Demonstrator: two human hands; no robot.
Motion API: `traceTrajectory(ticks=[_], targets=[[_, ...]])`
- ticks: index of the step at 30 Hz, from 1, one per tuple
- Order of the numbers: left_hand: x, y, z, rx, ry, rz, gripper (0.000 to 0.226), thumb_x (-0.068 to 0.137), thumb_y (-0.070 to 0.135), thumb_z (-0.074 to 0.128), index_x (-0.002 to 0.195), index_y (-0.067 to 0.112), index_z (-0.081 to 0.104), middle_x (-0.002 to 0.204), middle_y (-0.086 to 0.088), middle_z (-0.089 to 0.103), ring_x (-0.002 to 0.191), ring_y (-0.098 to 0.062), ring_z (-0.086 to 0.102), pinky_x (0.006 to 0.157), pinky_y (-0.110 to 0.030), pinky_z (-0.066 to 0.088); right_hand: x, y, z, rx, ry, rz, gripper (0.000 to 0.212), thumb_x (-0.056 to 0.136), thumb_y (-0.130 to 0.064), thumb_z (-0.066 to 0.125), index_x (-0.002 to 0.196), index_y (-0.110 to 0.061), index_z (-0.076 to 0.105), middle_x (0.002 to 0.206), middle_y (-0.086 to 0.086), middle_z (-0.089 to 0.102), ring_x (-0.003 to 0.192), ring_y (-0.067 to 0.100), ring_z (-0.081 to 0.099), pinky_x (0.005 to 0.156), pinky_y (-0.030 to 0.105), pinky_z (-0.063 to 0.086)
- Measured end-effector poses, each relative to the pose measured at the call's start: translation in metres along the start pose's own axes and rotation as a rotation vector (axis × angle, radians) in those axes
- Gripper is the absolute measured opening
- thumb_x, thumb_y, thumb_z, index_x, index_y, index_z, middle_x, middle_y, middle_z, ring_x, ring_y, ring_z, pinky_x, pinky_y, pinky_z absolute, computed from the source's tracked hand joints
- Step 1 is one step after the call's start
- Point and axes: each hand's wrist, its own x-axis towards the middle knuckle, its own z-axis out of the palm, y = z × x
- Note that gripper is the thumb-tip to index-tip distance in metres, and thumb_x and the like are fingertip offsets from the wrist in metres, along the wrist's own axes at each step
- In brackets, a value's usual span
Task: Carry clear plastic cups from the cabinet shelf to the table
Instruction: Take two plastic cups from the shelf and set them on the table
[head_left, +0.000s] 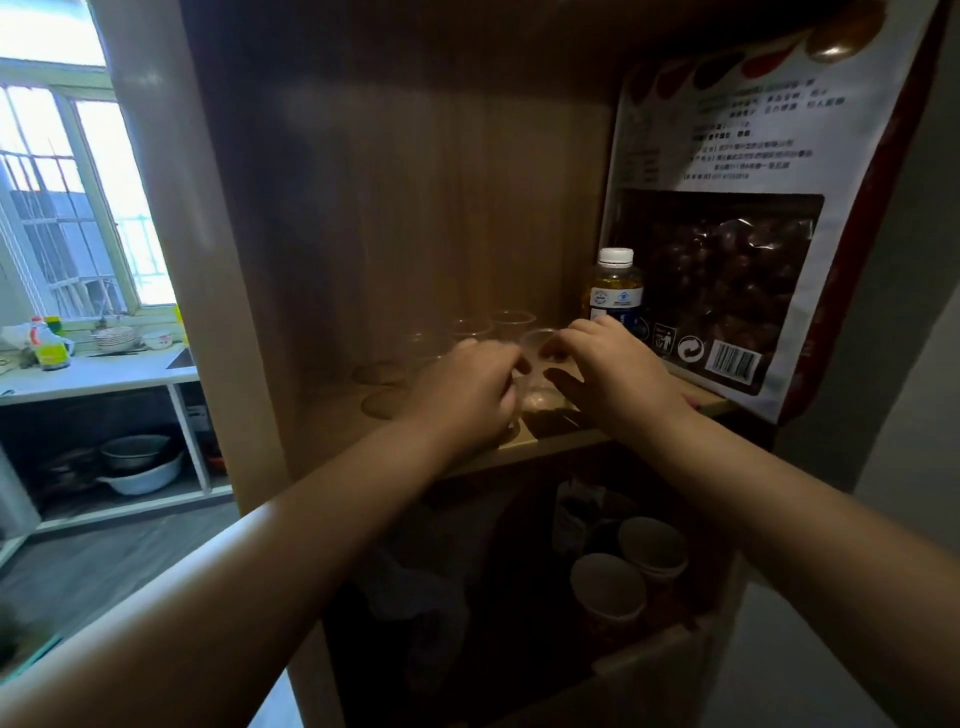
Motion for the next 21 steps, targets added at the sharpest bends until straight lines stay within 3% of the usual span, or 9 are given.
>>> traceTrajectory(ticks=[4, 16, 21], targets=[[-0.005, 0.005, -0.005, -0.001, 0.016, -0.006, 0.018, 0.090, 0.023, 0.050, 0.107, 0.024, 0.057, 0.094, 0.014, 0.050, 0.089, -0.001, 0.043, 0.064, -0.011, 0.032, -0.003, 0.002, -0.002, 0.022, 0.004, -0.021, 0.018, 0.084, -0.019, 0.062, 0.103, -0.018, 0.063, 0.102, 0.001, 0.062, 0.092, 0.016, 0.049, 0.072, 0.031, 0.047], [-0.040, 0.021, -0.026, 0.046, 0.119, -0.008, 0.015, 0.087, 0.021, 0.054, 0.100, 0.016, 0.061, 0.092, 0.001, 0.062, 0.088, -0.015, 0.052, 0.072, -0.034, 0.047, -0.033, -0.013, -0.029, 0.117, 0.070, -0.059, 0.010, 0.082, -0.017, 0.062, 0.092, -0.017, 0.063, 0.092, -0.001, 0.062, 0.085, 0.012, 0.050, 0.068, 0.026, 0.044], [-0.069, 0.029, -0.041, 0.016, 0.160, 0.015, 0.015, 0.083, 0.020, 0.057, 0.096, 0.015, 0.062, 0.086, 0.002, 0.063, 0.082, -0.016, 0.053, 0.069, -0.033, 0.045, -0.054, -0.035, -0.044, 0.142, 0.057, -0.089, 0.009, 0.082, -0.017, 0.061, 0.091, -0.015, 0.063, 0.091, -0.001, 0.062, 0.085, 0.012, 0.052, 0.068, 0.030, 0.049]])
